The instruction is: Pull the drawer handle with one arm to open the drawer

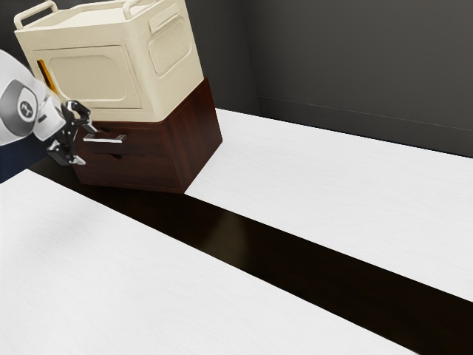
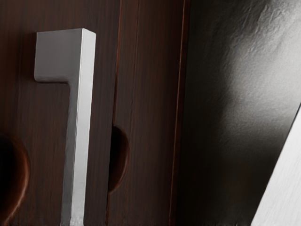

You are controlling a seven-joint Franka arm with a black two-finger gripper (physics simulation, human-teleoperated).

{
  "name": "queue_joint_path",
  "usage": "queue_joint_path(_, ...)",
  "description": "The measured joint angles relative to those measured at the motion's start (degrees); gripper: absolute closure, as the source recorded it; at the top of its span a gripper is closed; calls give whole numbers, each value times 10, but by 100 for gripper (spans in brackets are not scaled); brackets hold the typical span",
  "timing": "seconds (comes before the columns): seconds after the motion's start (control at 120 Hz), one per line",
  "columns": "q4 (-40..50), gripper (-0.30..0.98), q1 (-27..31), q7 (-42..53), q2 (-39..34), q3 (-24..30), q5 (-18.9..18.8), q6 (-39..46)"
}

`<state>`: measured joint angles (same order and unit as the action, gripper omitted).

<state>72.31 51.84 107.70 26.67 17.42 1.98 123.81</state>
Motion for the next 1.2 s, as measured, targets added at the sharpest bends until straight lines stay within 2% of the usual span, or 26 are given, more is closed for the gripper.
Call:
queue_joint_path(0.417, 1, 0, -1, -14, 11, 0, -4, 22)
queue_joint_path(0.583, 1, 4, -1, -16, 10, 0, -11, 11)
queue_joint_path(0.683, 1, 7, 0, -17, 7, 0, -13, 0)
queue_joint_path(0.867, 1, 2, 1, -17, 4, 0, -21, -25)
queue_joint_path(1.2, 5, 9, 3, -11, -12, -1, -32, -90)
